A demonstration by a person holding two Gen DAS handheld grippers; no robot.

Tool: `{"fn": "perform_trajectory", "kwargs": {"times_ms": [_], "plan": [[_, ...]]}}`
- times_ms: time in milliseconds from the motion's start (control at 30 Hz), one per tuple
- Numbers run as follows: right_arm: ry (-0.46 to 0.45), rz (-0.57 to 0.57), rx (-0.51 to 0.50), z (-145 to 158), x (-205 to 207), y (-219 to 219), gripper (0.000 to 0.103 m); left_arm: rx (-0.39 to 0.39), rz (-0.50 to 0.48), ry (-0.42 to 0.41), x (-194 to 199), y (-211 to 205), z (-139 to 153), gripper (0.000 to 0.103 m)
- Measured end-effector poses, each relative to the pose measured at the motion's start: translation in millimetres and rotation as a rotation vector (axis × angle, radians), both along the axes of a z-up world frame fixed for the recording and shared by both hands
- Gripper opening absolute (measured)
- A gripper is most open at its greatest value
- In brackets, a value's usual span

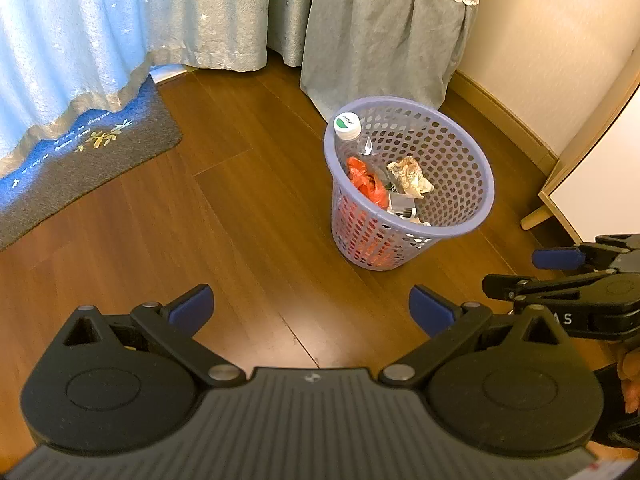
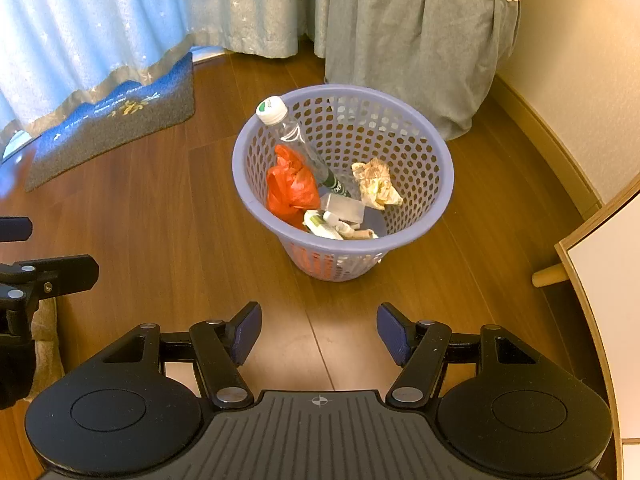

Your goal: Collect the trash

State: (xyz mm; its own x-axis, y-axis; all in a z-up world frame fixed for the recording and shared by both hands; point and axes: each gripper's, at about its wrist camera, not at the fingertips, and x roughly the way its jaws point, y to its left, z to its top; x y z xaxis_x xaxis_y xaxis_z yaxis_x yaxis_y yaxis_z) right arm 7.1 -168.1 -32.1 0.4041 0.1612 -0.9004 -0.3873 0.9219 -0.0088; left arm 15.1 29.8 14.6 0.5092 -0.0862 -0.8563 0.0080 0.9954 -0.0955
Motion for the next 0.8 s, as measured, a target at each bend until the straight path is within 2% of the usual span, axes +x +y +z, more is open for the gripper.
{"fn": "perform_trajectory", "kwargs": {"times_ms": [800], "plan": [[-0.002,0.013,0.022,3.3,-2.3,3.0,0.061,0.043,0.006,0.015,-0.6,-1.2,-7.2,0.102]]}}
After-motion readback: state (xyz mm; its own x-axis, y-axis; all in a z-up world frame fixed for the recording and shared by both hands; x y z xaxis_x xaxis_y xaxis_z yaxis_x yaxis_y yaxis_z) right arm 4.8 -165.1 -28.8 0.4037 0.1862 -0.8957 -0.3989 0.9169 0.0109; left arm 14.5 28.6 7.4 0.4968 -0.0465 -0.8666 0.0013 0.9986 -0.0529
